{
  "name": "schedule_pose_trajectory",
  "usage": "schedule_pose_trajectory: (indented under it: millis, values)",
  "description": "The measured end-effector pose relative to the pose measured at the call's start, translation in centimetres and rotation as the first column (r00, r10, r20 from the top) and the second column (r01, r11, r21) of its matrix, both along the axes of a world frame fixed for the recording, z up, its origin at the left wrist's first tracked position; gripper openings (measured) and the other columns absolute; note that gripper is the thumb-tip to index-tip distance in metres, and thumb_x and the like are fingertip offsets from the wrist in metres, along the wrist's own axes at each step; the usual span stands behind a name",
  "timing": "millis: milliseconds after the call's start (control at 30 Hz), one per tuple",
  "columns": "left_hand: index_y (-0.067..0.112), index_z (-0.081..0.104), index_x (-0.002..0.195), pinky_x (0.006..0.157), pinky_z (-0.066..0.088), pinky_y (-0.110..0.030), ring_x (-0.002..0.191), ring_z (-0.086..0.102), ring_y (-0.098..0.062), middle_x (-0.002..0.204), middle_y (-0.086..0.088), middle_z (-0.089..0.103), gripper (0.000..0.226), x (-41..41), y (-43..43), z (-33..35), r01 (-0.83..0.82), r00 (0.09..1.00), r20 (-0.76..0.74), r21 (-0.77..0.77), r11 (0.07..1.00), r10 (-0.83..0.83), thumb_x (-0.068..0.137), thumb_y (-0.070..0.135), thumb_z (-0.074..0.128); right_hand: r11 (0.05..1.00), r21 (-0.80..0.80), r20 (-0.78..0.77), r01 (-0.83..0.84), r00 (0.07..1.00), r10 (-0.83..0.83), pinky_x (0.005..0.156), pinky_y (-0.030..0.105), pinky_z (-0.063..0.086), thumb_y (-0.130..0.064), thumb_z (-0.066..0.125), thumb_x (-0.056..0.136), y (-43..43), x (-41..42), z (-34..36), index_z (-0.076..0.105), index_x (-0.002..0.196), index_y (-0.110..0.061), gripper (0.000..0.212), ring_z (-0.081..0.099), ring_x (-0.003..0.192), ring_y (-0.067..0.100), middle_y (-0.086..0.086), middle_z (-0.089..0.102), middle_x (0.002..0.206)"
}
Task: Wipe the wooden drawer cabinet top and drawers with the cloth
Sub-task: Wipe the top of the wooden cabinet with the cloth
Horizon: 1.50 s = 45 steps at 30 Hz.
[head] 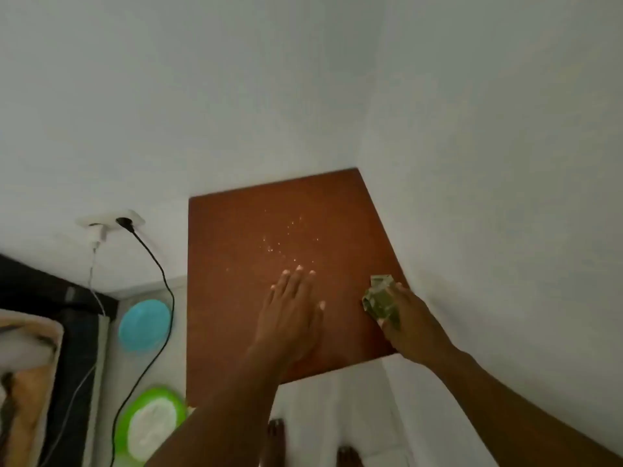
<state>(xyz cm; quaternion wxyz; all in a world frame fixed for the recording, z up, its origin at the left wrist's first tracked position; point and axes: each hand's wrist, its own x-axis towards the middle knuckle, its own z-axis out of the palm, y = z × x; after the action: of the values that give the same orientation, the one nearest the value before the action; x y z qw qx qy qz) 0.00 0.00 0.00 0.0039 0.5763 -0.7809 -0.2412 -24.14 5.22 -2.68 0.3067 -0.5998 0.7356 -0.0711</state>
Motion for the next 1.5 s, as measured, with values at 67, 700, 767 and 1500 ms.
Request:
schedule_pose_trajectory:
  millis: [67,700,767,1500]
  values:
    - [0.024,0.007,0.161,0.127,0.004,-0.045,0.156,-0.003,-0.023,0.171,-0.004,0.004,0.065,0.0,-0.1,-3.2,0.031,0.999,0.027,0.005,1.0,-0.031,0.105,0.05,0.026,0.999,-0.04,-0.104,0.002,0.995,-0.006,0.124,0.041,0.025,-0.036,0.062,0.096,-0.1,0.0,-3.4,0.026,0.158,-0.018,0.074,0.016,0.156,0.024,0.004,0.019,0.168]
    - [0.024,0.008,0.162,0.125,-0.001,-0.039,0.156,-0.007,-0.016,0.17,0.002,-0.002,0.069,0.8,-12.1,-12.5,0.115,0.987,0.122,-0.12,0.986,-0.1,0.102,0.057,0.01,0.85,-0.515,-0.061,-0.111,0.994,0.093,0.106,0.032,0.043,0.007,0.059,0.081,-14.7,-0.1,-9.7,0.064,0.13,-0.006,0.05,0.062,0.116,0.033,0.015,0.065,0.127]
    - [0.023,0.007,0.162,0.125,-0.003,-0.038,0.155,-0.009,-0.015,0.17,0.003,-0.004,0.068,1.0,-13.3,-12.6,0.13,0.986,0.117,-0.117,0.985,-0.116,0.103,0.057,0.012,0.84,-0.525,-0.068,-0.139,0.99,0.122,0.108,0.03,0.039,0.006,0.058,0.082,-20.9,-0.1,-8.7,0.063,0.132,-0.007,0.052,0.06,0.122,0.033,0.014,0.064,0.132]
    - [0.027,0.005,0.161,0.118,-0.016,-0.026,0.149,-0.024,-0.006,0.167,0.011,-0.011,0.073,2.2,-14.7,-13.6,0.112,0.992,-0.055,-0.015,0.994,-0.113,0.094,0.054,0.002,0.846,-0.323,-0.147,-0.425,0.905,0.398,0.126,0.041,0.007,-0.031,0.035,0.107,-26.9,2.1,-12.6,0.033,0.155,-0.034,0.049,0.011,0.156,0.013,-0.01,0.023,0.166]
